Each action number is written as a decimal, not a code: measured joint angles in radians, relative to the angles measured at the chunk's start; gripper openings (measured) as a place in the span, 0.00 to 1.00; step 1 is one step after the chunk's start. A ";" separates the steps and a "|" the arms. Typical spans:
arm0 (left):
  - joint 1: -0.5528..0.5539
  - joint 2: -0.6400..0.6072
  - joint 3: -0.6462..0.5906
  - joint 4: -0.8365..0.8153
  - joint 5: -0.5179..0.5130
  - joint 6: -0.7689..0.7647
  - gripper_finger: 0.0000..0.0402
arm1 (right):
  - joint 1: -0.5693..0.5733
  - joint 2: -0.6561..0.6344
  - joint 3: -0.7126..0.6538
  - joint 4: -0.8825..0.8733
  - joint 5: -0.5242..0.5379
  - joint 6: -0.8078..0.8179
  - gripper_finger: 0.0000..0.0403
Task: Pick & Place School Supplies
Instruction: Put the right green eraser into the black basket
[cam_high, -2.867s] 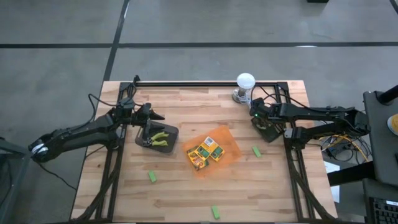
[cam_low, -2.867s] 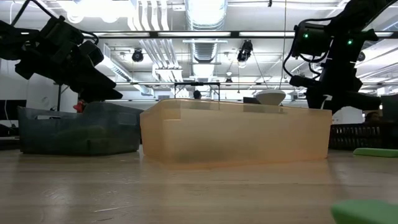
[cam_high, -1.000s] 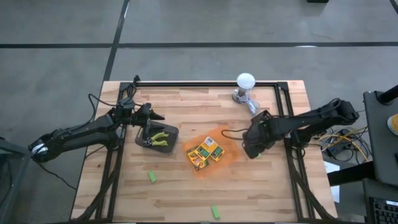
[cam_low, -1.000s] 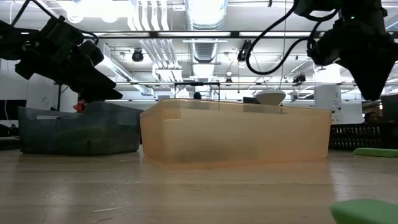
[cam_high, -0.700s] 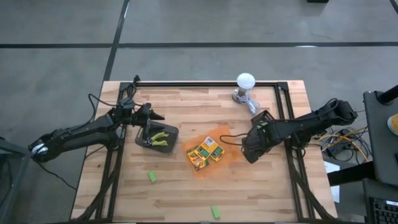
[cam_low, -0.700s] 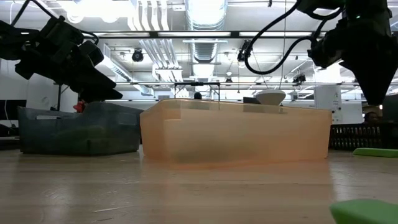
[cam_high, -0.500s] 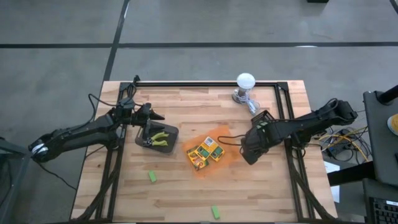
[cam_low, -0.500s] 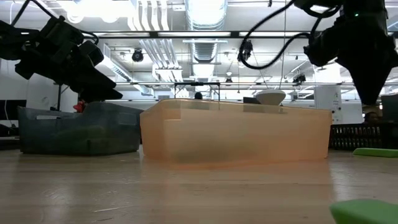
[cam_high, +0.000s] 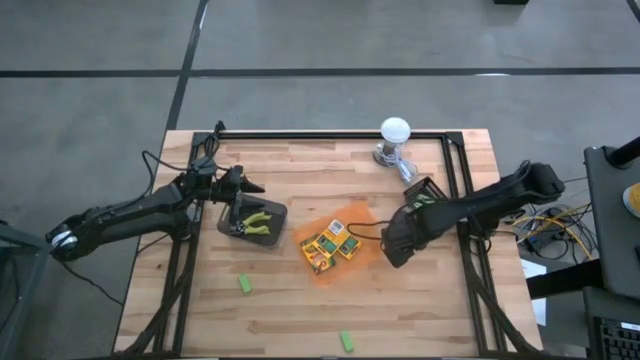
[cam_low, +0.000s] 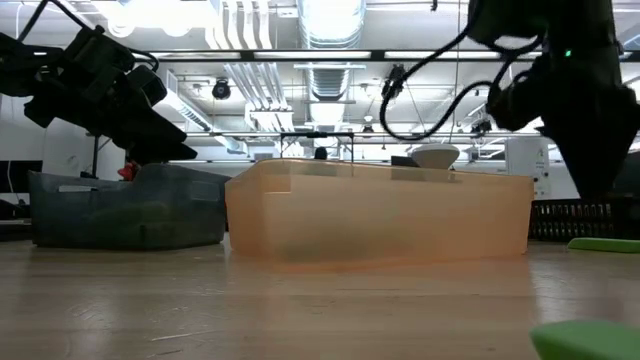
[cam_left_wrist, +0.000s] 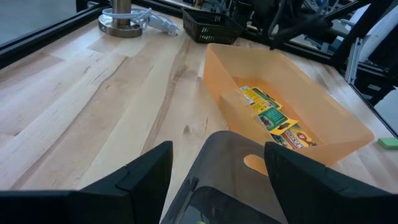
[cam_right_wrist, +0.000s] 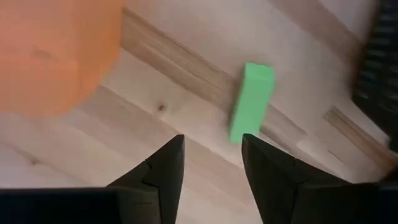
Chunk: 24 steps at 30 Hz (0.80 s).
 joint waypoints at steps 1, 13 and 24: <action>0.000 0.000 0.000 0.000 0.000 0.000 0.65 | 0.000 0.018 -0.006 0.016 0.000 -0.011 0.40; 0.000 0.000 0.000 0.000 0.000 0.000 0.65 | 0.000 0.141 -0.021 0.003 0.008 -0.018 0.40; 0.000 0.000 0.000 0.000 0.000 0.000 0.65 | 0.002 0.057 -0.033 -0.021 0.038 0.103 0.37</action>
